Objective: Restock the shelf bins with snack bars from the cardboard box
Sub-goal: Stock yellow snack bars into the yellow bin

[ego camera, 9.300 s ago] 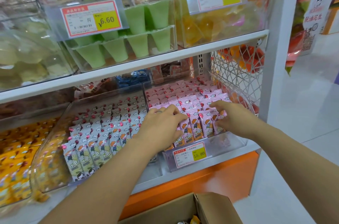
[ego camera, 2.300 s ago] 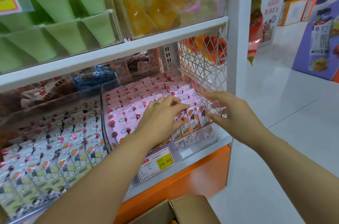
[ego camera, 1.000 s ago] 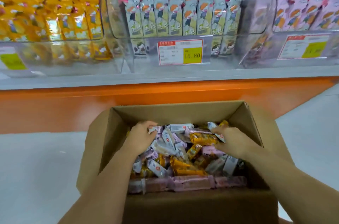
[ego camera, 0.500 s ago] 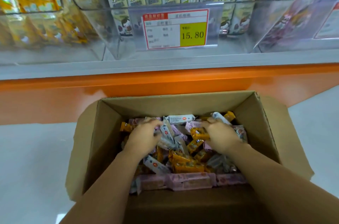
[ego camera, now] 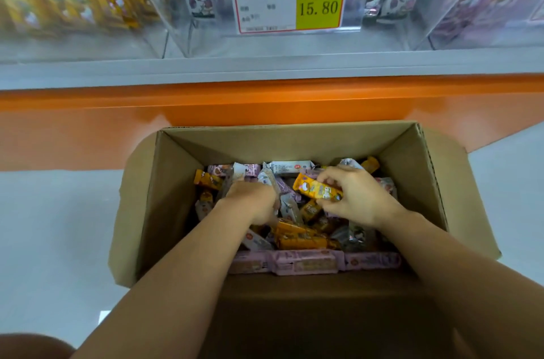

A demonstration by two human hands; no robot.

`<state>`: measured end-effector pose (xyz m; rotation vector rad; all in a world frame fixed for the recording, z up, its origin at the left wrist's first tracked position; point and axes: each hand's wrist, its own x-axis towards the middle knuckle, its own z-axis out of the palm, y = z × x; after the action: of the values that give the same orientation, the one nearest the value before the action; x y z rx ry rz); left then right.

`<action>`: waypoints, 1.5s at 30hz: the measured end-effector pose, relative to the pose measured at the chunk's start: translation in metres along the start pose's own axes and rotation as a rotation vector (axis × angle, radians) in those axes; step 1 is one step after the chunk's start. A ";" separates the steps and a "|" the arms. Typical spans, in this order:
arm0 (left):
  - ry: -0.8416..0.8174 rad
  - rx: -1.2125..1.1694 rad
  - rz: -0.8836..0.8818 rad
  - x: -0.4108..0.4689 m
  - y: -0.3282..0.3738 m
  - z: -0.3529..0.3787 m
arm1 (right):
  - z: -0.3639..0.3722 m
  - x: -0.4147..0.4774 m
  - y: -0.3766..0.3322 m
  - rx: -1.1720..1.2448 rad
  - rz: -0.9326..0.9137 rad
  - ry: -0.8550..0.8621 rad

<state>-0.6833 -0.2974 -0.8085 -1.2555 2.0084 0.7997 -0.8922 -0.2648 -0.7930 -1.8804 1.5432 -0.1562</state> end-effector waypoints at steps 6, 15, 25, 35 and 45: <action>-0.202 -0.379 0.074 0.001 0.012 0.015 | 0.005 -0.002 0.010 0.094 0.186 -0.200; -0.183 -0.436 0.093 -0.002 0.017 0.018 | 0.003 -0.001 0.002 0.069 0.188 -0.221; -0.006 -0.658 0.108 -0.046 0.012 -0.020 | -0.042 -0.024 -0.024 0.300 0.184 0.017; 0.142 -0.796 0.138 -0.104 0.013 -0.031 | -0.094 -0.073 -0.084 0.202 0.067 0.194; 0.320 -0.678 0.151 -0.122 0.000 -0.023 | -0.112 -0.103 -0.100 -0.012 0.042 0.118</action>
<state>-0.6449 -0.2497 -0.6999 -1.6961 2.1808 1.5222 -0.8957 -0.2145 -0.6179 -1.8754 1.6645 -0.2429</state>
